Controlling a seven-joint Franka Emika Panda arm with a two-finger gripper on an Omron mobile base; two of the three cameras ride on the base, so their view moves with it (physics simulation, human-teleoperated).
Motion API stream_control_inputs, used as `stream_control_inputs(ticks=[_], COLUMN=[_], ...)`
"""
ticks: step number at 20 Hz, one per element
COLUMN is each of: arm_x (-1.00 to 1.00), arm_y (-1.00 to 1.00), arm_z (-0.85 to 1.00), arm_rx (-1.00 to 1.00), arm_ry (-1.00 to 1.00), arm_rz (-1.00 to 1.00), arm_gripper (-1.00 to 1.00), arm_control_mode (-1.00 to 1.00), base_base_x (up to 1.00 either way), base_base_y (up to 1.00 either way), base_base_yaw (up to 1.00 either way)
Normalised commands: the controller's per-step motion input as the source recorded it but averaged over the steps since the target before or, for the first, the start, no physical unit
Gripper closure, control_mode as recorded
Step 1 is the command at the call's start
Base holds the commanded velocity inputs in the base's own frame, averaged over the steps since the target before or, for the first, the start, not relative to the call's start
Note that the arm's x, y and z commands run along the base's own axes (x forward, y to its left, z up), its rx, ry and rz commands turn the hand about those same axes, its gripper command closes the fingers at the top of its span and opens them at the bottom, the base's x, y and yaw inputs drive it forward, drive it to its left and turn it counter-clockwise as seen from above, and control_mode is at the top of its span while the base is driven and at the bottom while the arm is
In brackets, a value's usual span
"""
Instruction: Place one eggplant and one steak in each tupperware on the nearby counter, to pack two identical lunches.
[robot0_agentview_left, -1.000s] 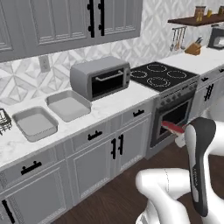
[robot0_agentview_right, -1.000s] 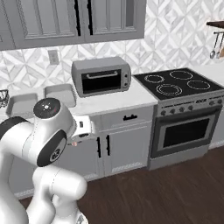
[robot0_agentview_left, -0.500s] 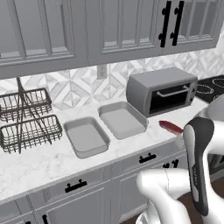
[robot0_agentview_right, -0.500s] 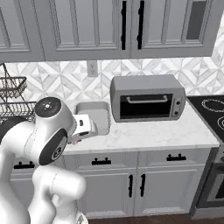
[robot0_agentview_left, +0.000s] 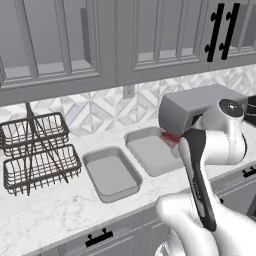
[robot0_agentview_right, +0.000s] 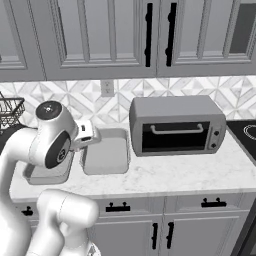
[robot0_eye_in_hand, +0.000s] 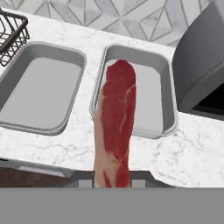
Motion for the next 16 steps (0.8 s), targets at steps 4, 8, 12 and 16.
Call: stream_control_inputs(ticks=[4,8,12,16], arm_x=[1.0,1.0,1.0,1.0], arm_y=[0.32,-0.04,-0.32,-0.21], arm_z=[-0.5,-0.63,-0.69,-0.63], arm_rx=[0.0,0.0,0.0,0.0], arm_ry=[0.0,0.02,0.05,0.06], arm_rz=[0.0,-0.01,-0.01,0.0], arm_gripper=[1.0,1.0,1.0,-1.0], arm_control_mode=[-1.0,-1.0,-1.0,-1.0], base_base_x=[0.0,0.0,0.0,0.0], base_base_y=[0.0,0.0,0.0,0.0], base_base_yaw=[0.0,0.0,0.0,0.0])
